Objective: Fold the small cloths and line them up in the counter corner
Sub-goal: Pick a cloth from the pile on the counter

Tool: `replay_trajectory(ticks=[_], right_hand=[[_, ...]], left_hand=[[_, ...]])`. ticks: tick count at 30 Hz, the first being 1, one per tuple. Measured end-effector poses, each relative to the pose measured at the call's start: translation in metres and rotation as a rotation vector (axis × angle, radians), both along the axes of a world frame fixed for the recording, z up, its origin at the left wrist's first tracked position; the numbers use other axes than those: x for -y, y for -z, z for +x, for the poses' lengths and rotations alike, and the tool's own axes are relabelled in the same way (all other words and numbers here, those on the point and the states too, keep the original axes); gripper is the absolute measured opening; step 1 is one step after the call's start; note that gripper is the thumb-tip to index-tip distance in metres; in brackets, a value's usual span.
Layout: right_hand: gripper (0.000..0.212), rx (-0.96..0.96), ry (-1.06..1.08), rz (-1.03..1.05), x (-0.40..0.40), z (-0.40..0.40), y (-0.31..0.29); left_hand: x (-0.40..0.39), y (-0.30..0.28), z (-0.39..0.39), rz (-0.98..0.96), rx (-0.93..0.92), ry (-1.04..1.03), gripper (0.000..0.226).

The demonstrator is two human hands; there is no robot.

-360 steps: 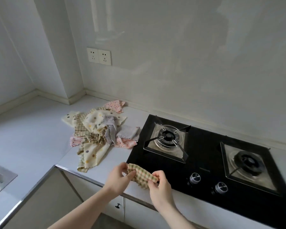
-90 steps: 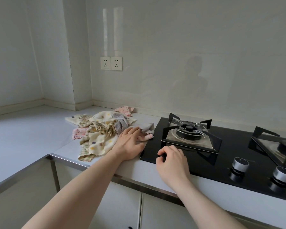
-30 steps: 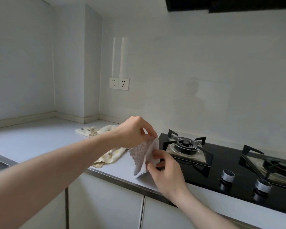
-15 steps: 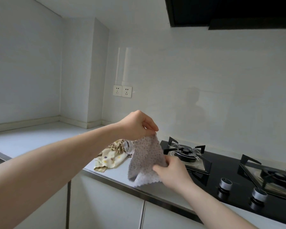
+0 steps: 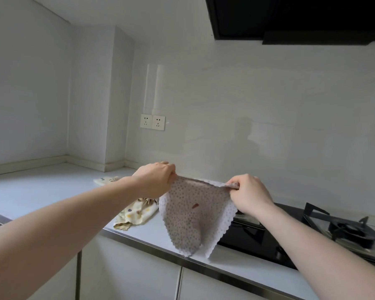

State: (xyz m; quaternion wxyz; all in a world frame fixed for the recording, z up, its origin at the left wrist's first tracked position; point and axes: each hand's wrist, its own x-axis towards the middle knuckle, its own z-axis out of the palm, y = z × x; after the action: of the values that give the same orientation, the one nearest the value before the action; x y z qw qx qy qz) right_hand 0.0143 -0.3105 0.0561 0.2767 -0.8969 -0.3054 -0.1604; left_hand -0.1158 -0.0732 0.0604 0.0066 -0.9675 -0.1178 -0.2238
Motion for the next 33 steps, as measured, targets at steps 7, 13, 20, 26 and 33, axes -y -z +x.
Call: replay_trajectory(ticks=[7, 13, 20, 26, 33], right_hand=[[0.034, -0.010, 0.044, 0.305, 0.001, 0.023, -0.030], [0.027, 0.055, -0.013, 0.370, 0.020, 0.023, -0.018], [0.022, -0.118, -0.103, -0.001, 0.066, 0.015, 0.053], [0.021, -0.331, -0.177, -0.268, 0.098, -0.005, 0.113], [0.023, -0.324, -0.124, -0.045, 0.110, 0.005, 0.117]], left_hand=[[0.011, -0.023, 0.017, -0.207, 0.379, 0.107, 0.021], [0.021, -0.020, 0.013, -0.172, 0.504, 0.277, 0.015], [0.036, 0.031, -0.017, -0.115, -0.033, 0.359, 0.037], [0.051, 0.086, -0.038, -0.080, -0.474, 0.306, 0.038], [0.055, 0.096, -0.027, -0.306, -0.548, 0.295, 0.025]])
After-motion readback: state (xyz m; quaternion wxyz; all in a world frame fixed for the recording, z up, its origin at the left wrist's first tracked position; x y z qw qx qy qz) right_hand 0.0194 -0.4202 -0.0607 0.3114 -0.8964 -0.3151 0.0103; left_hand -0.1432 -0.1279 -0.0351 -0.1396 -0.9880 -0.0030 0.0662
